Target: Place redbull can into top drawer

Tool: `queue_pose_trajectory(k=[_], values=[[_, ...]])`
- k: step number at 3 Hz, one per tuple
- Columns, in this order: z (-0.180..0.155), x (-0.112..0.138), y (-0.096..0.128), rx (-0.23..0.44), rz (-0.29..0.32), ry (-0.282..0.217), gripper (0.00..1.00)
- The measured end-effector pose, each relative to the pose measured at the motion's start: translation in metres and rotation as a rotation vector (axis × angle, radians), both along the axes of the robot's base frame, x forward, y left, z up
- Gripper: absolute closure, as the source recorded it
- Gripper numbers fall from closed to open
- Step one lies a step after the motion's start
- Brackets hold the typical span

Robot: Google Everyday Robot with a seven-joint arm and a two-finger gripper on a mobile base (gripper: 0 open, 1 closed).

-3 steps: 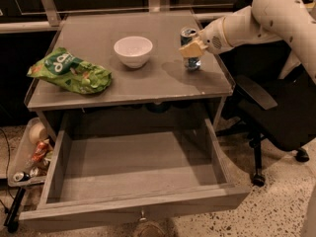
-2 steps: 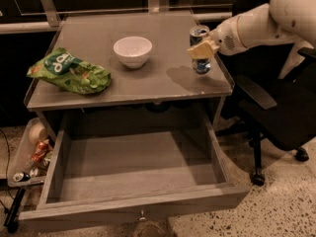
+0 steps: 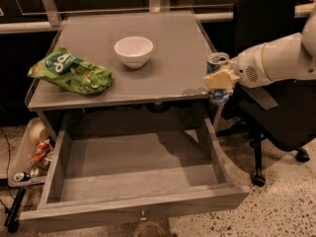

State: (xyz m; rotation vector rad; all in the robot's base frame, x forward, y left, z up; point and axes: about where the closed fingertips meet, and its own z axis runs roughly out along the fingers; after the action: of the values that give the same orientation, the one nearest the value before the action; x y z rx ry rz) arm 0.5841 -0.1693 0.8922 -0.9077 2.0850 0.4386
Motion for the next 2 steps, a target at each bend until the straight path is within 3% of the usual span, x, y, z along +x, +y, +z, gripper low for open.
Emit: queue_pose_trajectory(k=[1, 2], values=[[0.004, -0.007, 0.002, 0.013, 0.005, -0.002, 1.00], [-0.005, -0.034, 0.013, 0.065, -0.006, 0.013, 1.00]])
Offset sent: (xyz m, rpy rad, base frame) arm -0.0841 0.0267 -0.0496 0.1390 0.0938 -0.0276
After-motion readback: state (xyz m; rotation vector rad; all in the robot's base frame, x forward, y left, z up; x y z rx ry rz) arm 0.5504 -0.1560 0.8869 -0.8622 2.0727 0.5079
